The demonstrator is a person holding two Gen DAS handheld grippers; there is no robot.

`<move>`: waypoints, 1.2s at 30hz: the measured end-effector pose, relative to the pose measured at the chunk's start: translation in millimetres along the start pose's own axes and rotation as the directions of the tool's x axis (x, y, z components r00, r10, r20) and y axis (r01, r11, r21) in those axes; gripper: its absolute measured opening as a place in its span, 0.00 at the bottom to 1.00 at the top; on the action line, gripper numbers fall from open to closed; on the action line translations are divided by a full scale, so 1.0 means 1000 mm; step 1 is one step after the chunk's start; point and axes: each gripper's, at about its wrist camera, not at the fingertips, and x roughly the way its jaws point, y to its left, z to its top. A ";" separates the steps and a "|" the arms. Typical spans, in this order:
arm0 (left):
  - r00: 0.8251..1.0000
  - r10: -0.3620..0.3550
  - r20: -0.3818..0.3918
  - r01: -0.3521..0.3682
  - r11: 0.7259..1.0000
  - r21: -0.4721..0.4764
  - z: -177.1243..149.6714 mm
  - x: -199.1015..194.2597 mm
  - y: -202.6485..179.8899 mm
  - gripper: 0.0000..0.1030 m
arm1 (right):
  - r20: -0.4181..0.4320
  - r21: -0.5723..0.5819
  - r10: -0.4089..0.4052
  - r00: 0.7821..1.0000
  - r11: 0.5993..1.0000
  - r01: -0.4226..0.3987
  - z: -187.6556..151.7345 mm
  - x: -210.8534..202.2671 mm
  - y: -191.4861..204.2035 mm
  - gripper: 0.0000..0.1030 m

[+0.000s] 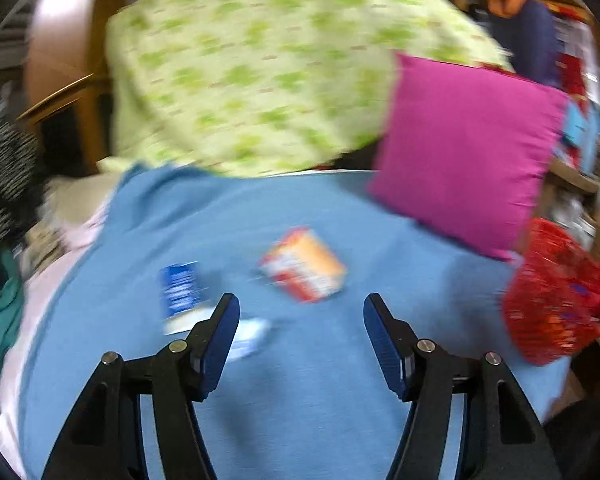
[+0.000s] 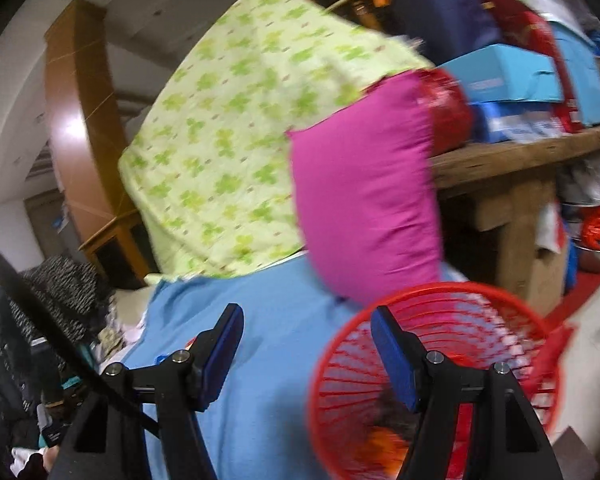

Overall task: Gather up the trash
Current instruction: 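Grasp the blue toothpaste box with the left tool while the right tool grasps the medicine box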

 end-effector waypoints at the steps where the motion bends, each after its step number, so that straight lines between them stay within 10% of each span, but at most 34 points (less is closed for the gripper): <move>1: 1.000 0.022 -0.003 -0.022 1.000 -0.020 -0.002 0.001 0.014 0.64 | -0.015 -0.007 0.021 1.000 1.000 -0.021 -0.002 0.009 0.009 0.68; 7: 0.995 0.096 -0.036 -0.100 0.985 -0.139 -0.017 0.015 0.081 0.64 | -0.125 -0.086 0.104 0.987 0.990 -0.115 -0.021 0.069 0.065 0.68; 25: 0.969 0.021 -0.244 -0.086 0.963 -0.257 0.000 0.157 0.107 0.64 | -0.439 -0.211 0.237 0.867 0.911 -0.356 -0.092 0.279 0.138 0.68; 36: 0.951 0.064 -0.303 -0.154 0.946 -0.285 0.009 0.192 0.115 0.64 | -0.474 -0.309 0.193 0.859 0.877 -0.368 -0.109 0.336 0.149 0.68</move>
